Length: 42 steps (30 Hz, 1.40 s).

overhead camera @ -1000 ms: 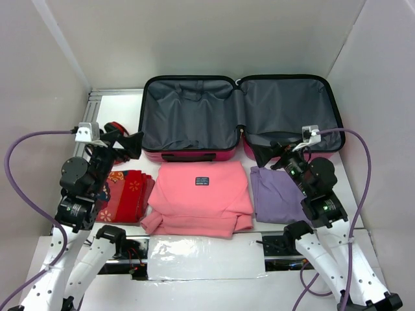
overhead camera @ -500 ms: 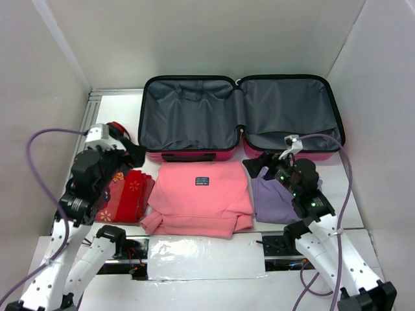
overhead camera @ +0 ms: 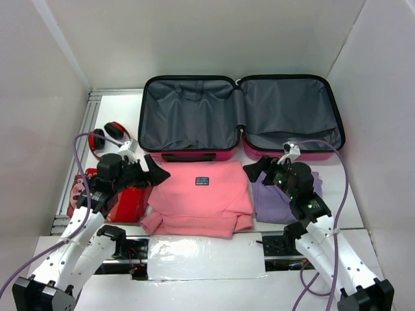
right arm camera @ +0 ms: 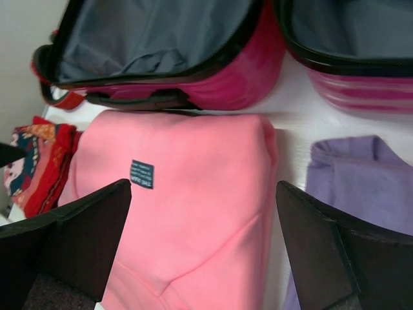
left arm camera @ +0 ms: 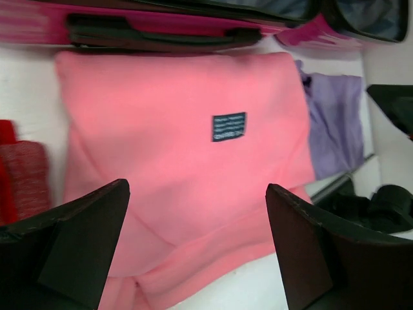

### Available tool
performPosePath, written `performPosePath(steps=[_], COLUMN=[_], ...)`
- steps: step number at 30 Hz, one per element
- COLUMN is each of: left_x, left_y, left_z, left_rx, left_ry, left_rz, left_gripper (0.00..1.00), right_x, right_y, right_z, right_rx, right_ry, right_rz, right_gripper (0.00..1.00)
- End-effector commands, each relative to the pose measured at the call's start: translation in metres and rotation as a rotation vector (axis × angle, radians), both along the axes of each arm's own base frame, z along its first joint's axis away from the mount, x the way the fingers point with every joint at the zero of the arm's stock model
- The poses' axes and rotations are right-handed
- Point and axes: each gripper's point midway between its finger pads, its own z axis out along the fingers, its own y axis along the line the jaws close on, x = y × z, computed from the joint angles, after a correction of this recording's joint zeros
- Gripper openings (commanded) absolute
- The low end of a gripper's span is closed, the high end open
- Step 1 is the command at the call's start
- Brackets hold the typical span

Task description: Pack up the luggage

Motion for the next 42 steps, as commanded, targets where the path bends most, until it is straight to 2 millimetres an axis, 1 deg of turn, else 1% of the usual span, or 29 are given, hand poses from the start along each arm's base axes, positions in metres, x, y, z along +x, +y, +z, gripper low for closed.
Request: performPosePath(steps=[1, 3, 5, 6, 7, 8, 9, 12, 14, 15, 16, 18, 19, 20, 21, 22, 23, 24, 25, 28, 29, 30, 33, 36, 37, 38, 40, 41, 42], left_x=[0.001, 0.000, 0.004, 0.001, 0.004, 0.005, 0.006, 0.007, 0.012, 0.013, 0.016, 0.021, 0.018, 0.022, 0.019, 0.022, 0.017, 0.017, 0.017, 0.010, 0.011, 0.005, -0.002, -0.009, -0.012, -0.012, -0.015, -0.015, -0.015], left_y=[-0.024, -0.037, -0.042, -0.047, -0.038, -0.036, -0.031, -0.014, -0.001, -0.002, 0.003, 0.012, 0.014, 0.021, 0.021, 0.019, 0.018, 0.018, 0.016, 0.013, 0.005, 0.003, -0.005, 0.000, 0.002, -0.001, 0.002, -0.001, 0.001], left_z=[0.022, 0.022, 0.015, 0.009, -0.003, -0.011, -0.015, -0.045, -0.050, -0.052, -0.054, -0.061, -0.070, -0.080, -0.091, -0.094, -0.108, -0.112, -0.113, -0.129, -0.126, -0.133, -0.139, -0.153, -0.158, -0.157, -0.165, -0.164, -0.166], left_rx=[-0.083, -0.066, -0.009, 0.026, 0.093, 0.120, 0.140, 0.210, 0.222, 0.212, 0.222, 0.242, 0.258, 0.276, 0.273, 0.260, 0.262, 0.266, 0.261, 0.260, 0.223, 0.217, 0.171, 0.190, 0.210, 0.213, 0.234, 0.236, 0.239], left_ry=[-0.047, -0.056, -0.017, 0.005, 0.041, 0.078, 0.092, 0.129, 0.123, 0.110, 0.102, 0.098, 0.120, 0.140, 0.168, 0.159, 0.196, 0.203, 0.205, 0.227, 0.211, 0.215, 0.235, 0.293, 0.316, 0.317, 0.346, 0.345, 0.355], left_rz=[-0.099, -0.133, -0.114, -0.118, -0.060, -0.030, 0.007, 0.126, 0.203, 0.204, 0.221, 0.253, 0.251, 0.275, 0.263, 0.248, 0.232, 0.232, 0.223, 0.188, 0.158, 0.133, 0.101, 0.122, 0.133, 0.123, 0.146, 0.135, 0.149], left_gripper=[1.00, 1.00, 1.00, 1.00, 1.00, 1.00, 1.00, 1.00, 1.00, 1.00, 1.00, 1.00, 1.00, 1.00, 1.00, 1.00, 1.00, 1.00, 1.00, 1.00, 0.98, 0.98, 0.97, 0.98, 1.00, 1.00, 1.00, 1.00, 0.98], right_x=[0.001, -0.002, -0.010, -0.012, -0.014, -0.018, -0.019, -0.018, -0.016, -0.018, -0.018, -0.013, -0.012, -0.011, -0.011, -0.011, -0.012, -0.012, -0.015, -0.021, -0.025, -0.026, -0.033, -0.042, -0.041, -0.044, -0.045, -0.048, -0.051], right_y=[-0.012, -0.014, -0.006, -0.002, 0.002, 0.010, 0.013, 0.025, 0.029, 0.033, 0.033, 0.033, 0.033, 0.033, 0.036, 0.036, 0.039, 0.042, 0.041, 0.045, 0.047, 0.050, 0.049, 0.045, 0.039, 0.038, 0.035, 0.033, 0.034], right_z=[0.003, -0.002, -0.010, -0.016, -0.013, -0.013, -0.020, -0.033, -0.053, -0.058, -0.071, -0.077, -0.078, -0.082, -0.085, -0.089, -0.093, -0.091, -0.100, -0.108, -0.113, -0.114, -0.128, -0.143, -0.147, -0.151, -0.153, -0.157, -0.161], right_rx=[-0.013, -0.009, 0.011, 0.017, 0.018, 0.036, 0.026, 0.029, 0.007, 0.005, -0.018, -0.042, -0.043, -0.047, -0.046, -0.047, -0.049, -0.038, -0.046, -0.045, -0.043, -0.044, -0.060, -0.108, -0.129, -0.145, -0.151, -0.148, -0.137], right_ry=[0.035, 0.051, 0.072, 0.080, 0.067, 0.061, 0.076, 0.116, 0.180, 0.202, 0.245, 0.243, 0.248, 0.261, 0.255, 0.258, 0.258, 0.251, 0.278, 0.295, 0.312, 0.312, 0.364, 0.422, 0.433, 0.444, 0.458, 0.474, 0.485], right_rz=[-0.082, -0.097, -0.044, -0.018, 0.015, 0.065, 0.088, 0.158, 0.177, 0.196, 0.199, 0.176, 0.176, 0.175, 0.184, 0.184, 0.195, 0.200, 0.200, 0.216, 0.223, 0.234, 0.223, 0.210, 0.181, 0.176, 0.157, 0.151, 0.155], right_gripper=[1.00, 1.00, 0.99, 0.99, 0.99, 0.98, 0.98, 0.94, 0.94, 0.94, 0.94, 0.94, 0.95, 0.95, 0.97, 0.97, 0.98, 0.98, 0.98, 0.98, 0.98, 0.98, 0.99, 0.99, 0.99, 0.99, 0.99, 0.97, 0.91])
